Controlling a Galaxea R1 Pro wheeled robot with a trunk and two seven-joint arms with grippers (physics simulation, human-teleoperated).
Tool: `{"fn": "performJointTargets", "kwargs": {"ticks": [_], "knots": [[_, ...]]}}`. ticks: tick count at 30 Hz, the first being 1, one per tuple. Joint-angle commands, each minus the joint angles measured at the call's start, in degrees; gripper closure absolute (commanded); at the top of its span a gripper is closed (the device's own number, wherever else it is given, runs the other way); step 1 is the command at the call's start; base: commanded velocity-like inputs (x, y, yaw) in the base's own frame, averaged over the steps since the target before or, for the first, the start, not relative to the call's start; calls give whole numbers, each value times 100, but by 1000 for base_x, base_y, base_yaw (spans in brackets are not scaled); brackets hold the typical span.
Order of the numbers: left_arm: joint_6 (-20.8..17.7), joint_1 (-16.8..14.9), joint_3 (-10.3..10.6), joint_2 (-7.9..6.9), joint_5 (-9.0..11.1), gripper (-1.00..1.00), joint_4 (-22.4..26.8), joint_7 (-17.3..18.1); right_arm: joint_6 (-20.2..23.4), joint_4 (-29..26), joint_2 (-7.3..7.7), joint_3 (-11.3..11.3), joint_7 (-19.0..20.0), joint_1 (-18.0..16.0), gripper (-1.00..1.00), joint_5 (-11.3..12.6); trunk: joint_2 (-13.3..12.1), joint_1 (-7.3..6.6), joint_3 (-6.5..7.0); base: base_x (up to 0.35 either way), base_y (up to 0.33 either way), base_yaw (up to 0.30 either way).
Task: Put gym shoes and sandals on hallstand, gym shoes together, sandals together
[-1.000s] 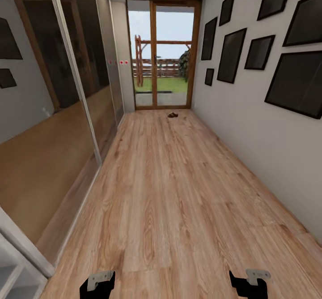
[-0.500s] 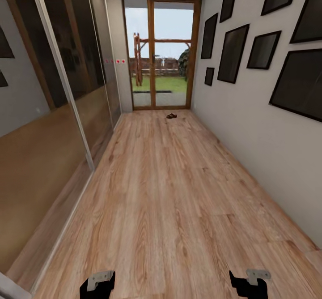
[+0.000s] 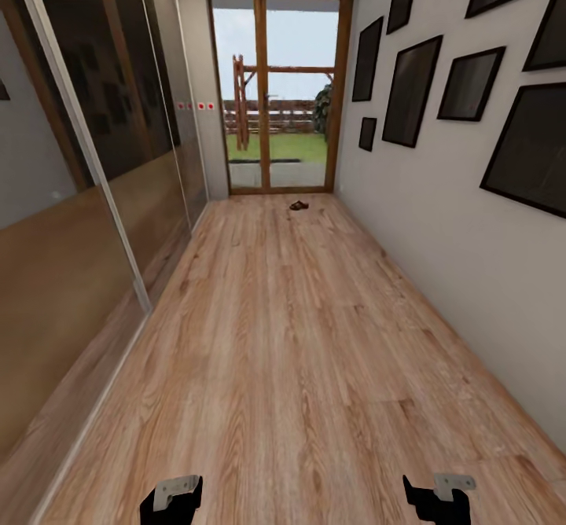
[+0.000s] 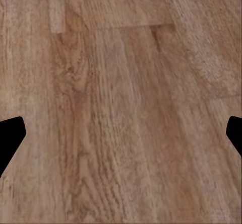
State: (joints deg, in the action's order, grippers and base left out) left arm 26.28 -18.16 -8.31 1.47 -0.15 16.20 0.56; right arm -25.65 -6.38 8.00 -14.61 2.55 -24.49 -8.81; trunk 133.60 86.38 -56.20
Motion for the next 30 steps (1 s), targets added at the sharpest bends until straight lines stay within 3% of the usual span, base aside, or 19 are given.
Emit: {"fn": "performJointTargets", "kwargs": {"ticks": [1, 30], "knots": [[17, -3, -22, 3, -2, -100, -3, 6, -19, 5, 0, -51, 27, -4, -100, -42, 2, 2, -5, 310, -125, 0], [17, -4, -22, 3, -2, -100, -3, 6, -23, 5, 0, -51, 27, -4, -100, -42, 2, 2, -6, 309, -126, 0]]}}
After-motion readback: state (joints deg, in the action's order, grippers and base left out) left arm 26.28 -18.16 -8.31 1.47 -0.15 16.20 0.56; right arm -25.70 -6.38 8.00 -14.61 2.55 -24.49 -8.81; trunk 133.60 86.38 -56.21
